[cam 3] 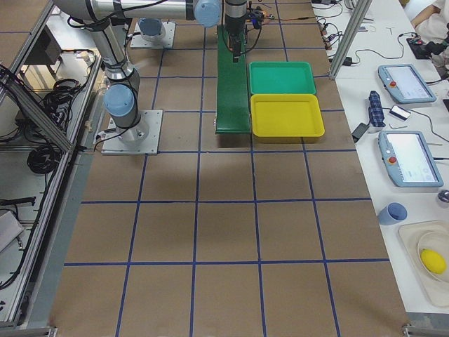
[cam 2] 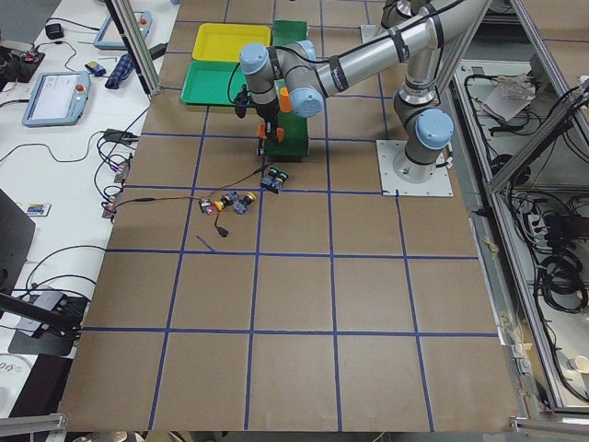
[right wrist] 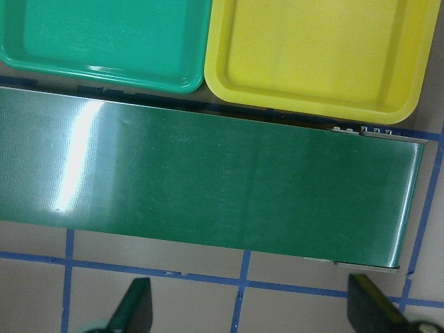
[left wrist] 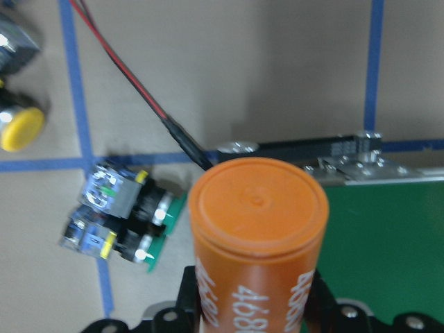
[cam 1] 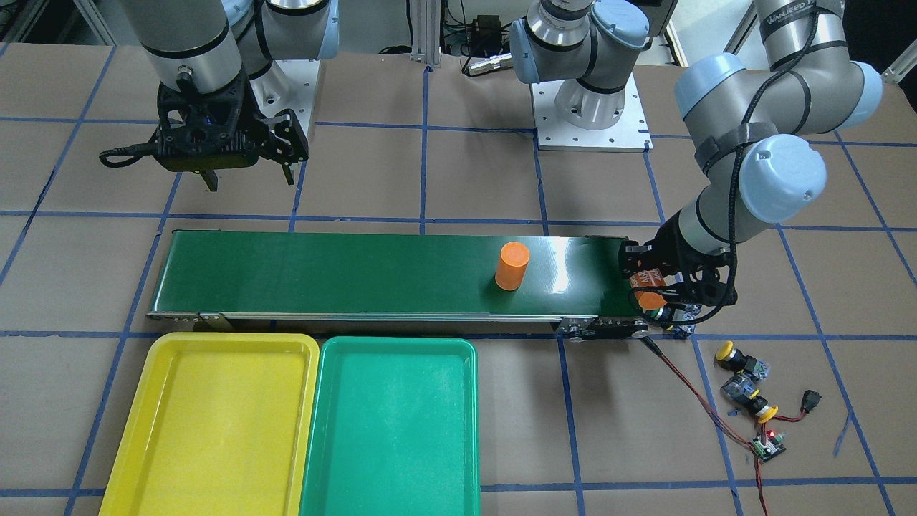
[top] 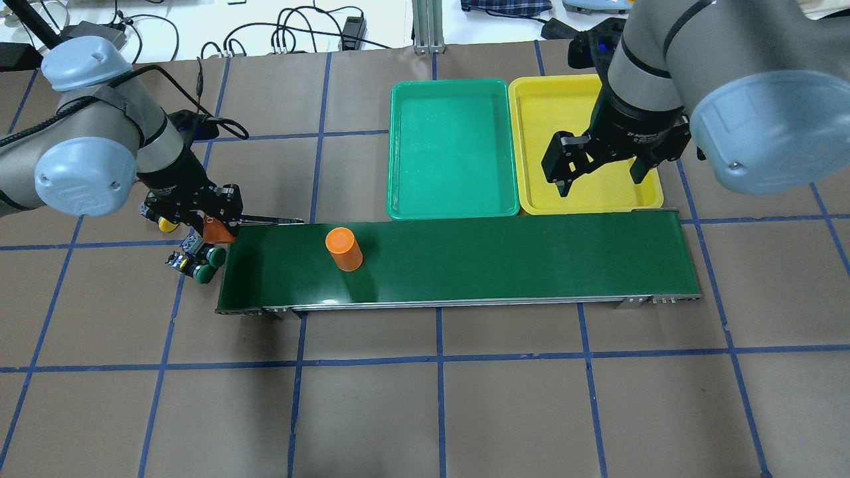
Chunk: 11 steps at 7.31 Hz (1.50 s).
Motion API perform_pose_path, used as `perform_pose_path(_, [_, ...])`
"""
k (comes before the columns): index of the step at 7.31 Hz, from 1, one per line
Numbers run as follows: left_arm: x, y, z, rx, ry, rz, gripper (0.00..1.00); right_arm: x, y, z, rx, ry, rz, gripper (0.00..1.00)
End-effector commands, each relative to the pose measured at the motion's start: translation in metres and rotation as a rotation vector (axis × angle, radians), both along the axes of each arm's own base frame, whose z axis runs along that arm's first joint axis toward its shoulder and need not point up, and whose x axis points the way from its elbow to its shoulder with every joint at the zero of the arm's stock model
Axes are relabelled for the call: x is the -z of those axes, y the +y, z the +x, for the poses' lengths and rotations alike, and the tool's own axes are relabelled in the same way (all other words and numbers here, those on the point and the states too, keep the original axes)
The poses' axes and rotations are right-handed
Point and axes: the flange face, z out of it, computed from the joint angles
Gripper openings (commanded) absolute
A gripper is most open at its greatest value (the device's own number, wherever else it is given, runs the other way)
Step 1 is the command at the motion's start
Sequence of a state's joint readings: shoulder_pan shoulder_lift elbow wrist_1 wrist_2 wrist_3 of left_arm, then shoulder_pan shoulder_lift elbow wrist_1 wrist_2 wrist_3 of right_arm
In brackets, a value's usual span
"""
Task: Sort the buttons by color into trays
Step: 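Place the second orange cylinder on the belt and release it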
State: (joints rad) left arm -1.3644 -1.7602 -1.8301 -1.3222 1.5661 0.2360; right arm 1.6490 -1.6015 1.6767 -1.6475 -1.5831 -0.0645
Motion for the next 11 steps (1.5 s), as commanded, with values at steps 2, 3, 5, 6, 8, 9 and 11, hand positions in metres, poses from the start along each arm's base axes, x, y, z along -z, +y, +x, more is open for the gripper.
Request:
perform_pose_path(2, [0.037, 0.016, -0.012, 0.021, 0.024, 0.115, 0.0, 0.0, 0.0, 0.0, -0.009, 0.003, 0.001, 1.0])
perform_pose_path(3, [0.038, 0.017, -0.013, 0.025, 0.027, 0.118, 0.0, 0.0, 0.0, 0.0, -0.009, 0.003, 0.001, 1.0])
perform_pose_path(5, [0.043, 0.018, -0.015, 0.027, 0.033, 0.132, 0.82, 0.0, 0.0, 0.0, -0.009, 0.003, 0.001, 1.0])
perform_pose_path(6, [0.041, 0.016, -0.014, 0.027, 0.033, 0.127, 1.0, 0.0, 0.0, 0.0, -0.009, 0.002, 0.002, 1.0])
perform_pose_path(8, [0.022, 0.009, -0.013, 0.02, 0.028, 0.082, 1.0, 0.0, 0.0, 0.0, -0.009, 0.002, 0.0, 1.0])
perform_pose_path(9, [-0.022, -0.008, -0.005, 0.021, -0.007, -0.009, 1.0, 0.0, 0.0, 0.001, -0.011, 0.002, 0.0, 1.0])
perform_pose_path(11, [-0.049, -0.052, 0.028, -0.031, -0.041, -0.095, 1.0, 0.0, 0.0, 0.0, -0.011, 0.005, 0.001, 1.0])
